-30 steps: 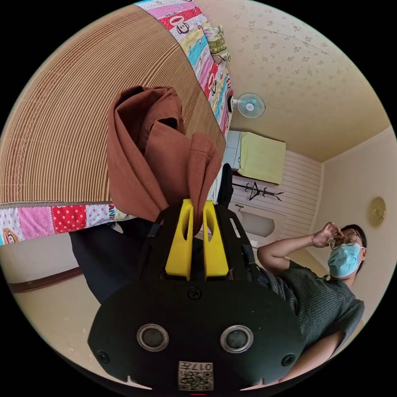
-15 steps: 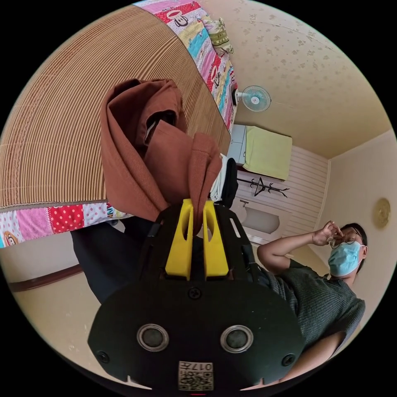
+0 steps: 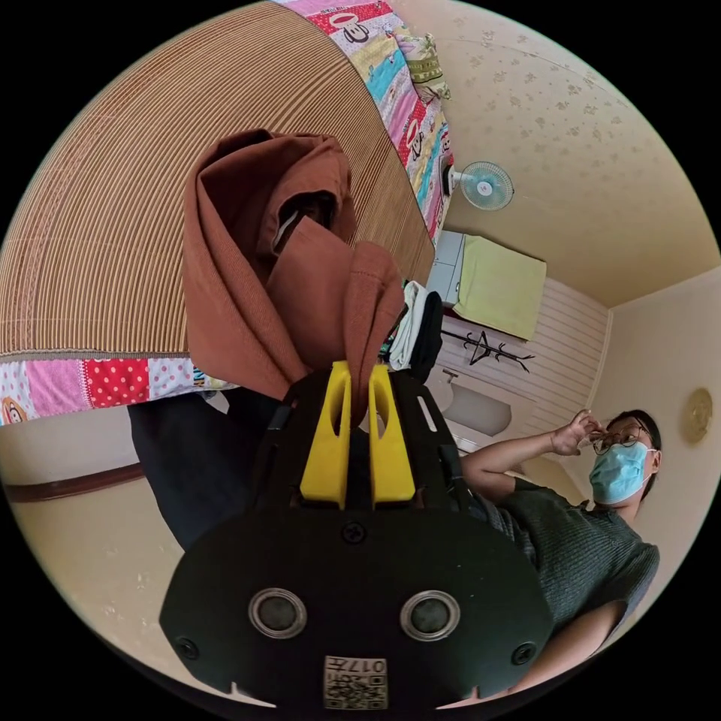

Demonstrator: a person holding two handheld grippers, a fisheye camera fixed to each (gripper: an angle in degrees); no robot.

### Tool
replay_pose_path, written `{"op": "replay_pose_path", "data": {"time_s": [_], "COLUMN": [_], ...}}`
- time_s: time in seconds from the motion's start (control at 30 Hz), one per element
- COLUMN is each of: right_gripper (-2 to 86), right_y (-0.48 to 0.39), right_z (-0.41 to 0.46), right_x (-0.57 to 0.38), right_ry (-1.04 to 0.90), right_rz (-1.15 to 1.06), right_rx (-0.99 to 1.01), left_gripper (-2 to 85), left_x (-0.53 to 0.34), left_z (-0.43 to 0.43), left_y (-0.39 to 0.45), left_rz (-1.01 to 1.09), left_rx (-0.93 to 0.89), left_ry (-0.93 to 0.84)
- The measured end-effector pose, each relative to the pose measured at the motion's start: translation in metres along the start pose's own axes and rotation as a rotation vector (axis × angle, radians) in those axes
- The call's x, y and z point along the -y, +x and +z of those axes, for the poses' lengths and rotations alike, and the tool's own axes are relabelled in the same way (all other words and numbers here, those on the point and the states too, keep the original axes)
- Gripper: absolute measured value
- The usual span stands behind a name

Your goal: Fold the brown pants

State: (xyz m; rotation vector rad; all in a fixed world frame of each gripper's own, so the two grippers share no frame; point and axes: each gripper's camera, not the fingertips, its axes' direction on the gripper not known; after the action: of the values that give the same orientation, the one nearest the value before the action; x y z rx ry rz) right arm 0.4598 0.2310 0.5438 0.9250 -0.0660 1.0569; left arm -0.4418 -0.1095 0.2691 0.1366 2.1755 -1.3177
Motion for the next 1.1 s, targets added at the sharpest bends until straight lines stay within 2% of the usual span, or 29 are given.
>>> {"op": "replay_pose_path", "data": {"time_s": [0.2,0.3,0.33,0.4,0.47,0.53,0.6,0.63,0.7,0.77,0.87,1.0,1.07,1.1], "right_gripper": [38.3,38.3,38.3,38.3,38.4,38.4,38.4,38.4,38.4,38.4,38.4,38.6,39.2,42.7], "right_y": [-0.011,-0.017,-0.018,-0.022,-0.026,-0.028,-0.032,-0.033,-0.036,-0.038,-0.041,-0.042,-0.043,-0.041], "right_z": [-0.008,-0.012,-0.013,-0.017,-0.019,-0.022,-0.026,-0.027,-0.031,-0.034,-0.039,-0.047,-0.051,-0.053], "right_x": [0.012,0.019,0.021,0.028,0.034,0.04,0.048,0.051,0.061,0.069,0.086,0.109,0.118,0.125], "right_ry": [0.0,-0.001,-0.001,-0.002,-0.003,-0.003,-0.002,-0.003,-0.002,-0.003,-0.011,-0.015,-0.009,-0.015], "right_rz": [0.001,0.002,0.002,0.003,0.003,0.004,0.005,0.004,0.005,0.005,0.023,0.029,0.029,0.057], "right_rx": [0.001,0.002,0.002,0.002,-0.001,0.001,0.004,0.003,0.006,0.006,0.001,0.005,-0.002,-0.019], "left_gripper": [4.0,4.0,4.0,4.2,4.2,3.4,3.6,4.5,5.1,6.8,10.1,14.9,17.0,17.4], "left_x": [0.018,0.023,0.019,0.007,-0.031,-0.069,-0.093,-0.089,-0.052,0.034,0.129,0.22,0.264,0.272], "left_z": [-0.004,-0.036,-0.056,-0.085,-0.116,-0.128,-0.132,-0.13,-0.117,-0.066,0.021,0.09,0.126,0.135], "left_y": [-0.004,-0.004,-0.01,-0.029,-0.061,-0.064,-0.055,-0.045,-0.024,0.013,0.049,0.061,0.052,0.048], "left_rz": [-0.069,-0.045,-0.054,-0.163,-0.466,-0.658,-0.802,-0.793,-0.628,-0.307,-0.035,0.056,0.051,0.045], "left_rx": [-0.038,-0.015,0.013,0.05,0.092,0.162,0.278,0.354,0.465,0.652,0.752,0.712,0.753,0.762], "left_ry": [0.073,0.227,0.333,0.489,0.728,0.92,1.01,0.993,0.844,0.485,0.173,0.082,0.048,0.033]}}
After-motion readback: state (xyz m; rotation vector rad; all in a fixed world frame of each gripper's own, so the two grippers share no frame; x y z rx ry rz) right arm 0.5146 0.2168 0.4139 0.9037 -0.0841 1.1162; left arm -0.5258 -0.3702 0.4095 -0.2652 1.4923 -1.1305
